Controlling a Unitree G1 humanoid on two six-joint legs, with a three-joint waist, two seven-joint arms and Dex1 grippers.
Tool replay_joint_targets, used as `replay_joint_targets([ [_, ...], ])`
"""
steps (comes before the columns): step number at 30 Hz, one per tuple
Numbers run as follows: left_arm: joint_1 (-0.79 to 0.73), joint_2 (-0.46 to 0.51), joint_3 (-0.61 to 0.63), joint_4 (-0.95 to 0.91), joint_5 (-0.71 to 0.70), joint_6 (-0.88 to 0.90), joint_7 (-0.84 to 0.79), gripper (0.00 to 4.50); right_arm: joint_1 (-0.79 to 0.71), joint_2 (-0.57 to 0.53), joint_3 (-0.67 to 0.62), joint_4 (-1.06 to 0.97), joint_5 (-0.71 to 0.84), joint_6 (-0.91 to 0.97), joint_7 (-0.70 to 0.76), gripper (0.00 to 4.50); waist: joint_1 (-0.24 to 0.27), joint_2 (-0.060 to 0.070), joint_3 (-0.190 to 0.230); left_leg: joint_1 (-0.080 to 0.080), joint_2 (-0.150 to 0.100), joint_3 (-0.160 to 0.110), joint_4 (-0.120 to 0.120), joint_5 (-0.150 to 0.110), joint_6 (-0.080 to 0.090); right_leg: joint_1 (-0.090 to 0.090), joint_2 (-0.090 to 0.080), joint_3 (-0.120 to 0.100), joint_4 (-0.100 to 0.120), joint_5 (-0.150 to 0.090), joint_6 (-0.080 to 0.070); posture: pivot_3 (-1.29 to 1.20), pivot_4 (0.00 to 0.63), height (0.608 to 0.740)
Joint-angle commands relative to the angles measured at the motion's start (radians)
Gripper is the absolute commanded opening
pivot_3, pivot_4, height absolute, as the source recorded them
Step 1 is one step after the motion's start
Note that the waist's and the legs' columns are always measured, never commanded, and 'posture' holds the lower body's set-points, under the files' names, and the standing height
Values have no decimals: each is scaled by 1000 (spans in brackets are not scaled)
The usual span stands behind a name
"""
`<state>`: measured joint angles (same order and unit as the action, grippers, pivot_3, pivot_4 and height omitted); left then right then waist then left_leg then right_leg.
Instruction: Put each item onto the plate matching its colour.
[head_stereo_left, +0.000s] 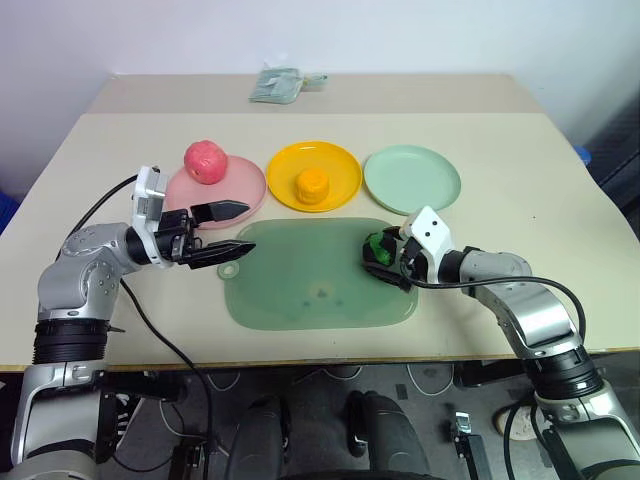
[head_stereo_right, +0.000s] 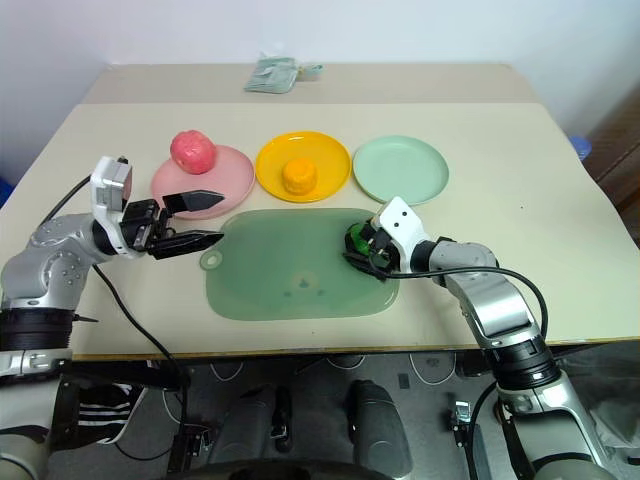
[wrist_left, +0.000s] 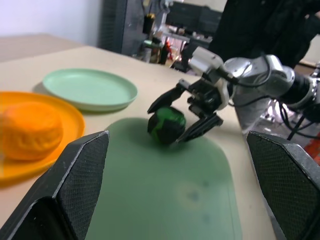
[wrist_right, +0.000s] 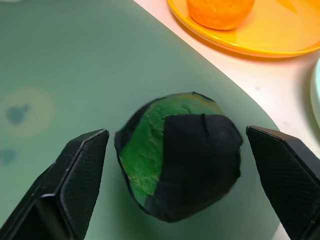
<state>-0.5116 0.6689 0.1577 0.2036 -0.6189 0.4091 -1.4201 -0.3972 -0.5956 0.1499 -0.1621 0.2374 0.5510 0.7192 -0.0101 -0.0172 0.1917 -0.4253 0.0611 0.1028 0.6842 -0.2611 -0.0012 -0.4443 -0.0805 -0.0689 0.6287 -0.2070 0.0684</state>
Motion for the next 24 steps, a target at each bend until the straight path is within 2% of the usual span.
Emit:
replay_joint_targets([
  [1, -1, 0, 1, -9, 5, -27, -2, 4500, -3, 1, -16, -15, -5, -18, 5, 2816, 0, 0, 0, 0, 0, 0, 0, 0, 0, 0, 0, 0, 0, 0, 0, 0, 150, 740],
  [9, -11, -4, 8, 2, -4, -32, -1, 4500, -22, 13, -51, -24, 5, -16, -5, 2816, -2, 0, 0, 0, 0, 0, 0, 0, 0, 0, 0, 0, 0, 0, 0, 0, 150, 740],
  [13, -63, -53, 25, 64, 34, -103, 96, 4500, -93, 77, -131, 32, 12, -48, -101, 2816, -1, 0, 0, 0, 0, 0, 0, 0, 0, 0, 0, 0, 0, 0, 0, 0, 150, 740],
  [18, -68, -104, 12, 57, 43, -109, 162, 4500, -224, 122, -161, 228, -73, -182, -217, 2816, -2, 0, 0, 0, 0, 0, 0, 0, 0, 0, 0, 0, 0, 1, 2, 0, 150, 740],
  [21, -97, -153, 7, 118, 132, -229, 276, 4500, -362, 147, -162, 489, -142, -314, -309, 2816, -4, 0, 0, 0, 0, 1, -1, 0, 0, 0, 0, 0, 0, 1, 2, 0, 150, 740],
  [24, -95, -181, 9, 107, 133, -241, 305, 4500, -470, 168, -156, 736, -187, -452, -354, 2816, -6, 0, 0, 0, 0, 1, -1, 0, 0, 0, 0, 0, 0, 1, 2, 0, 150, 740],
])
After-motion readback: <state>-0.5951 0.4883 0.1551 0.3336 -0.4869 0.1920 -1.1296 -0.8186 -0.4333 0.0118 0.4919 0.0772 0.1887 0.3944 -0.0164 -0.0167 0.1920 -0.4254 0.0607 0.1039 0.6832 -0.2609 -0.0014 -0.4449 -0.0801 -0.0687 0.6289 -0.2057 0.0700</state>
